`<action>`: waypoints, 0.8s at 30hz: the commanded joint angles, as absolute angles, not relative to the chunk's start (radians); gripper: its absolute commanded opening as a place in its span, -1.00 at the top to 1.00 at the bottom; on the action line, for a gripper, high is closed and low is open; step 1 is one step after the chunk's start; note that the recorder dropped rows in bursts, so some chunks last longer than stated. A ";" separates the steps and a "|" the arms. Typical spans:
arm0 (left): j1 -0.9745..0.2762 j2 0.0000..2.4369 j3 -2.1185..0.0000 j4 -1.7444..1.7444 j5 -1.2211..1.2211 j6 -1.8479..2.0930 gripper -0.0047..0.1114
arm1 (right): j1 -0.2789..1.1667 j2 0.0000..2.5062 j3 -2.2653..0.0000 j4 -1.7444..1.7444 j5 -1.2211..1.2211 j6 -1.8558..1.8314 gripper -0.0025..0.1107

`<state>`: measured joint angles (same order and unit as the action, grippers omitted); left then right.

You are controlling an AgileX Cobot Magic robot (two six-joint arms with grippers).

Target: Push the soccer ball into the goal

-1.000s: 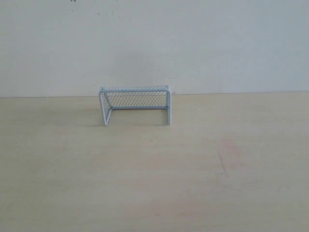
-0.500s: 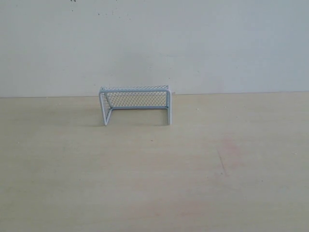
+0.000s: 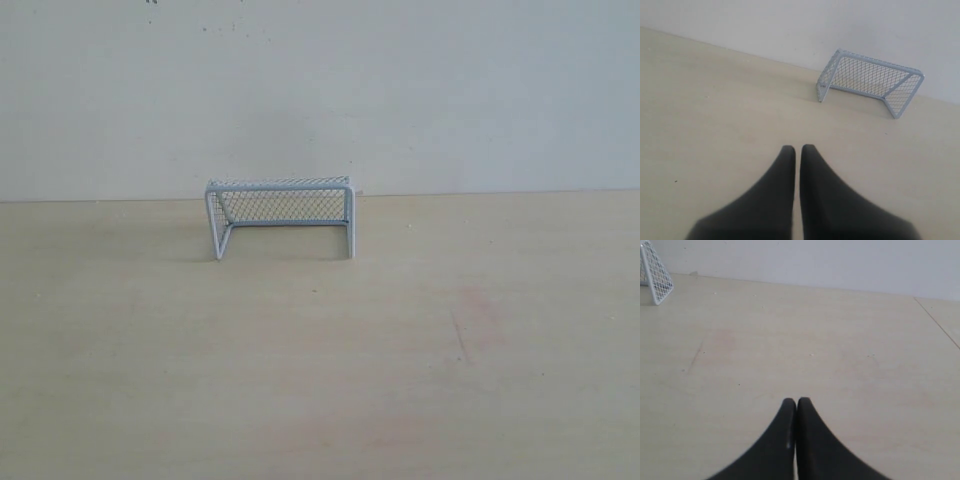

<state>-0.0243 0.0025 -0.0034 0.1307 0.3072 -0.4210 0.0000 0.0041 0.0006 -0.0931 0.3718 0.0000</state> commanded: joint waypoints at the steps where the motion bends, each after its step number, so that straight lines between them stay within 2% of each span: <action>1: -0.021 0.000 0.000 0.121 0.312 -0.430 0.84 | -0.001 0.000 0.000 -0.092 0.363 0.000 0.96; 24: -0.021 0.000 0.000 0.113 0.308 -0.384 0.84 | -0.001 0.000 0.000 -0.092 0.363 0.000 0.96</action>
